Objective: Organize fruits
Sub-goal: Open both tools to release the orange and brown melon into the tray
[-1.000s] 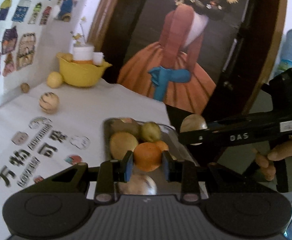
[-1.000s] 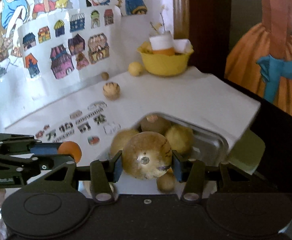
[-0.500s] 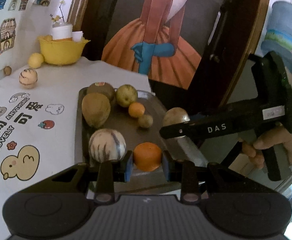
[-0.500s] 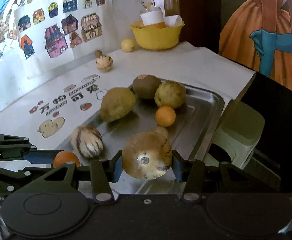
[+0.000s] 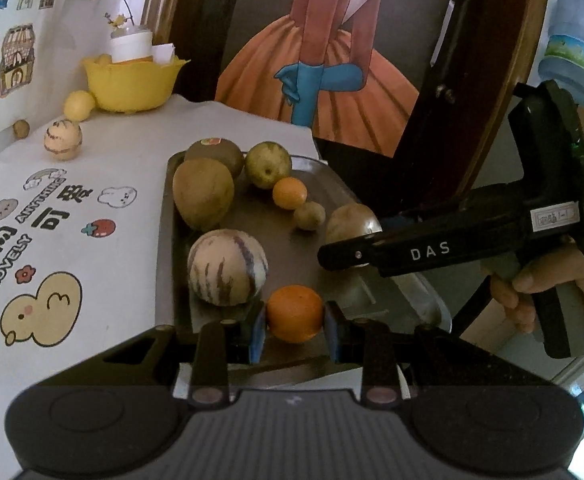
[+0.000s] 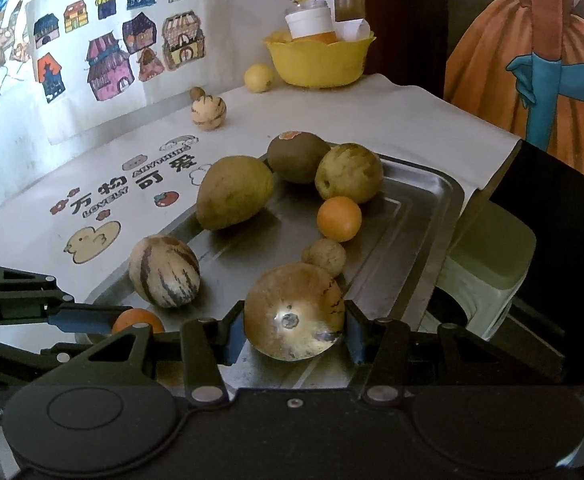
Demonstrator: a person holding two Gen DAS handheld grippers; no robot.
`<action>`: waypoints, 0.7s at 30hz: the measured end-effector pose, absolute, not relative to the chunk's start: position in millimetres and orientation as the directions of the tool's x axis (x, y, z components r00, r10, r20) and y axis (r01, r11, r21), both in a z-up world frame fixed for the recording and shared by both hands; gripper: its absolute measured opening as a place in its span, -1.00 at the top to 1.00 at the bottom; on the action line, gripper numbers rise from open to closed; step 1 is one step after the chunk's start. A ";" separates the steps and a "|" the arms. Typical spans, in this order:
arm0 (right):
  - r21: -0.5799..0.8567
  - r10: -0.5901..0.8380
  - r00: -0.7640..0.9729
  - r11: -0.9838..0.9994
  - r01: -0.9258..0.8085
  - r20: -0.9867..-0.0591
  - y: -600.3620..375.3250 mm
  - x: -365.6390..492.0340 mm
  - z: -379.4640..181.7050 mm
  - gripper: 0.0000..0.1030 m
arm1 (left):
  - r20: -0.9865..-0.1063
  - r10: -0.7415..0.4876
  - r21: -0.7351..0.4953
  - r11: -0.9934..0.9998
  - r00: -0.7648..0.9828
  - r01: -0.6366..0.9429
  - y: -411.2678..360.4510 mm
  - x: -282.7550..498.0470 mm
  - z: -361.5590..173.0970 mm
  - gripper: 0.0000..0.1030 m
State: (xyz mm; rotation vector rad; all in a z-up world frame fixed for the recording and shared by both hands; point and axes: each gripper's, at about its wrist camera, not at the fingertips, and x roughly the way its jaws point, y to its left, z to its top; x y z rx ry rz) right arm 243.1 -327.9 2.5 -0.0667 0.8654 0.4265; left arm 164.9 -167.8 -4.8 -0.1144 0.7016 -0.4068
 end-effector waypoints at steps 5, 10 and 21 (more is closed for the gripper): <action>0.117 0.340 0.563 0.912 -0.393 -0.753 -326.9 244.0 -1.6 0.01 | -0.616 -0.394 -0.233 0.918 0.682 0.321 -166.8 165.7 -8.8 0.35; 0.114 0.338 0.564 0.912 -0.393 -0.753 -326.2 243.5 -2.4 0.01 | -0.616 -0.393 -0.240 0.919 0.683 0.312 -165.0 165.7 -9.8 0.35; 0.118 0.335 0.569 0.916 -0.383 -0.751 -327.7 242.9 -2.4 -0.06 | -0.619 -0.398 -0.255 0.917 0.677 0.305 -159.2 164.5 -9.6 0.20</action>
